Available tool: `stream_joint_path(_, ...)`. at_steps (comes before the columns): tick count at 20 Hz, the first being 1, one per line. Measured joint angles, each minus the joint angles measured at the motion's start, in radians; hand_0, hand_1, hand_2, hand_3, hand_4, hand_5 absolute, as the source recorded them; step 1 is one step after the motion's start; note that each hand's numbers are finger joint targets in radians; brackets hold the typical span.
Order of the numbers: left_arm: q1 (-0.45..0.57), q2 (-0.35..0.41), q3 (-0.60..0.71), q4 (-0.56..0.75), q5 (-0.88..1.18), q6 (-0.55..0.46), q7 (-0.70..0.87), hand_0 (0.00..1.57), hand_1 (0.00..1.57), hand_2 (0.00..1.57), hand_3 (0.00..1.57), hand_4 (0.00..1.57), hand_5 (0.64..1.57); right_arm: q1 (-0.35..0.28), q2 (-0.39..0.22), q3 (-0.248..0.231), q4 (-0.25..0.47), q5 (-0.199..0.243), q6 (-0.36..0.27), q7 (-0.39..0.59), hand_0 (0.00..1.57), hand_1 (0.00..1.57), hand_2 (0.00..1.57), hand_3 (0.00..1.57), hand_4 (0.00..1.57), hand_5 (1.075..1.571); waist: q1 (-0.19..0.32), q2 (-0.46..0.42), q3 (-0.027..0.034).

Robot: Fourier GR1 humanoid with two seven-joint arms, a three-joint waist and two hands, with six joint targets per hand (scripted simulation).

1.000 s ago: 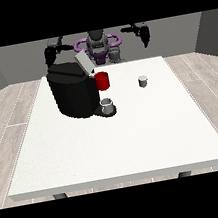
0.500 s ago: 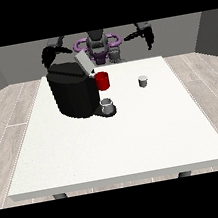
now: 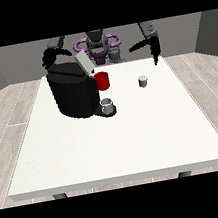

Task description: Insert the coffee pod into the coffee machine and close the lid

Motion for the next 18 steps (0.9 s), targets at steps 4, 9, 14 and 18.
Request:
stream_joint_path(4, -0.083, 0.041, 0.030, 0.101, -0.008, -0.020, 0.015, 0.00, 0.00, 0.00, 0.00, 0.00, 1.571, -0.057, 0.001, -0.001, 0.017, 0.007, -0.012, 0.014, 0.00, 0.00, 0.00, 0.00, 0.36, 1.571, -0.006, 0.043, -0.0003)
stream_joint_path(9, -0.132, 0.055, 0.042, 0.246, -0.053, -0.005, -0.040, 0.00, 0.00, 0.00, 0.00, 0.00, 1.571, -0.082, -0.006, 0.008, 0.018, 0.018, -0.015, 0.053, 0.00, 0.00, 0.00, 0.00, 0.37, 1.571, -0.026, 0.077, -0.0002)
stream_joint_path(14, -0.173, 0.053, 0.008, 0.322, -0.120, 0.011, -0.049, 0.00, 0.00, 0.11, 0.00, 0.00, 1.571, -0.113, -0.019, -0.016, 0.087, 0.027, -0.025, 0.042, 0.00, 0.00, 0.00, 0.00, 0.42, 1.571, -0.013, 0.084, -0.0002)
stream_joint_path(18, -0.202, 0.048, -0.019, 0.374, -0.175, 0.023, -0.056, 0.10, 0.10, 0.50, 0.00, 0.00, 1.571, -0.133, -0.018, -0.019, 0.133, 0.041, -0.038, 0.040, 0.00, 0.00, 0.00, 0.00, 0.41, 1.571, -0.006, 0.080, 0.0000)
